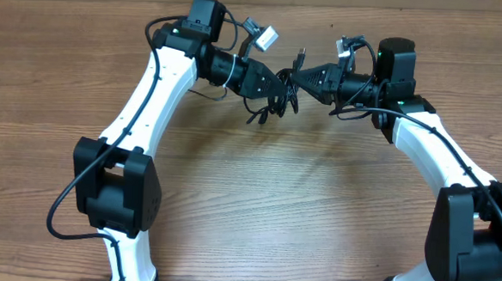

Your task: Untangle cables

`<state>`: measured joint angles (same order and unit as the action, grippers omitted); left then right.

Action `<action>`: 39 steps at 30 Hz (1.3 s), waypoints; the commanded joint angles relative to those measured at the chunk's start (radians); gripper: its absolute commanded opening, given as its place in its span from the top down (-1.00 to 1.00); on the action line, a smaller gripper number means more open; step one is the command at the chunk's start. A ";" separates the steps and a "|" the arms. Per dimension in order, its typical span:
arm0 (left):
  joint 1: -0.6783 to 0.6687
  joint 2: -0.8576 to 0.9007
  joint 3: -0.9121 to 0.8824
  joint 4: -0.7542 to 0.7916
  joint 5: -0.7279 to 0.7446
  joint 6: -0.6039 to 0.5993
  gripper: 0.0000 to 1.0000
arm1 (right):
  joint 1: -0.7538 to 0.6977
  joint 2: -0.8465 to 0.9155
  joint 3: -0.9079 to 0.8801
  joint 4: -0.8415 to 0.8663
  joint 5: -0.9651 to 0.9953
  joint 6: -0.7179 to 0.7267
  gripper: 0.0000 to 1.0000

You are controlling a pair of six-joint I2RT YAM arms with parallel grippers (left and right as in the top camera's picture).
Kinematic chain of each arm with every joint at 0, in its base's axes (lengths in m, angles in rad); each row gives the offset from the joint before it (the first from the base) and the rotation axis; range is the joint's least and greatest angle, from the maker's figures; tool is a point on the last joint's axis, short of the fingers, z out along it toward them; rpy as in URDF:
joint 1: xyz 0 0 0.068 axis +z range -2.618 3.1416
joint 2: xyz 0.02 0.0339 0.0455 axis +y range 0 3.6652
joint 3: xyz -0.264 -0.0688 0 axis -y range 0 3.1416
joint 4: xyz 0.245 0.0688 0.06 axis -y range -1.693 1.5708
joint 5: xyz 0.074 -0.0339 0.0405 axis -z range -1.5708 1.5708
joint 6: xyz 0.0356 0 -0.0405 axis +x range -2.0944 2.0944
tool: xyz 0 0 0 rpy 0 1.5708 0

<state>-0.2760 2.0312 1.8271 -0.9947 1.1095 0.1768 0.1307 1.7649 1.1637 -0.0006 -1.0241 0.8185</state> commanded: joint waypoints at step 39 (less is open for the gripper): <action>-0.045 0.009 0.025 0.015 -0.311 -0.020 0.92 | -0.002 -0.016 0.028 -0.009 -0.031 -0.016 0.51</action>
<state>-0.3435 2.0312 1.8282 -0.9829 0.7670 0.1520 0.1307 1.7649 1.1637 -0.0139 -1.0294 0.8127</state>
